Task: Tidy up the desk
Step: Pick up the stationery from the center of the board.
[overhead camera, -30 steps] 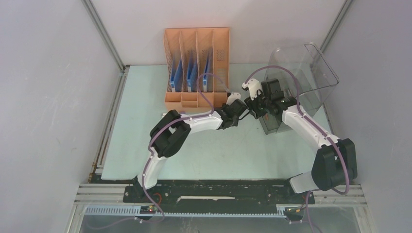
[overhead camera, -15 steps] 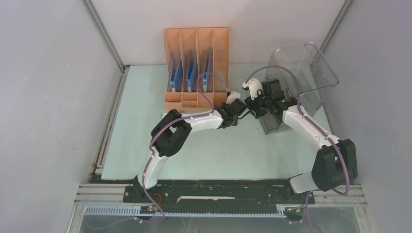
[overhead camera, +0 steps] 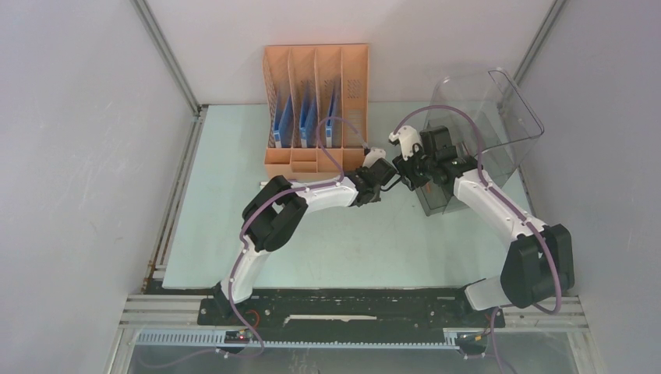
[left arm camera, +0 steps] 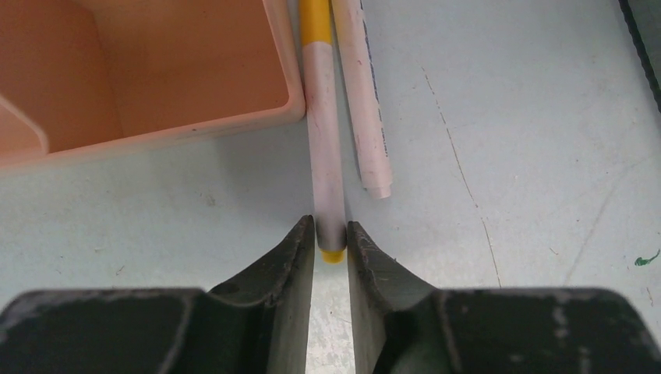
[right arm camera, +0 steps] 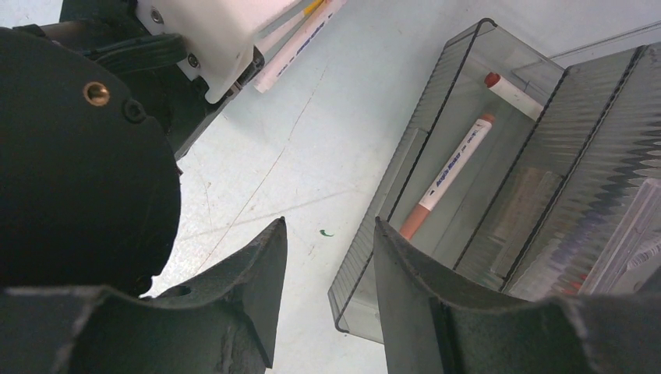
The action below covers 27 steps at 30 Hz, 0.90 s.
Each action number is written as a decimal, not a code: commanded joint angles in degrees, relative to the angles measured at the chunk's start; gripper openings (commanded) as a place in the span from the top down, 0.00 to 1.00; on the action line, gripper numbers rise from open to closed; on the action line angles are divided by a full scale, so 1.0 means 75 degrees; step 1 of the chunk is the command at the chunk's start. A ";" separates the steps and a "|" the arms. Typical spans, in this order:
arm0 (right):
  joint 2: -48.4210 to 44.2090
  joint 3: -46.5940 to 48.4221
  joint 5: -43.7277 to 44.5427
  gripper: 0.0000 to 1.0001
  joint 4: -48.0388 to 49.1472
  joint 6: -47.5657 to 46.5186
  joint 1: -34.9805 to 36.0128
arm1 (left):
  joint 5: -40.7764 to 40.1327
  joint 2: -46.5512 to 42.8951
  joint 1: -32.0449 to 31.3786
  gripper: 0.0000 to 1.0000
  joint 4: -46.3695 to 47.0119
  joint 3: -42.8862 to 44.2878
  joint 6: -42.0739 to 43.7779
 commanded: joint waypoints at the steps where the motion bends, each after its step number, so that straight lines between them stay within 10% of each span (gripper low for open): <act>1: -0.0339 0.0310 -0.0080 0.48 0.0021 -0.0114 -0.0014 | 0.0170 -0.0043 0.0046 0.73 -0.0032 0.0222 -0.0109; 27: -0.0398 0.0314 -0.0271 0.47 -0.0027 -0.0128 -0.0022 | 0.1243 -0.2499 -0.0505 0.86 0.0431 -0.3532 -0.0695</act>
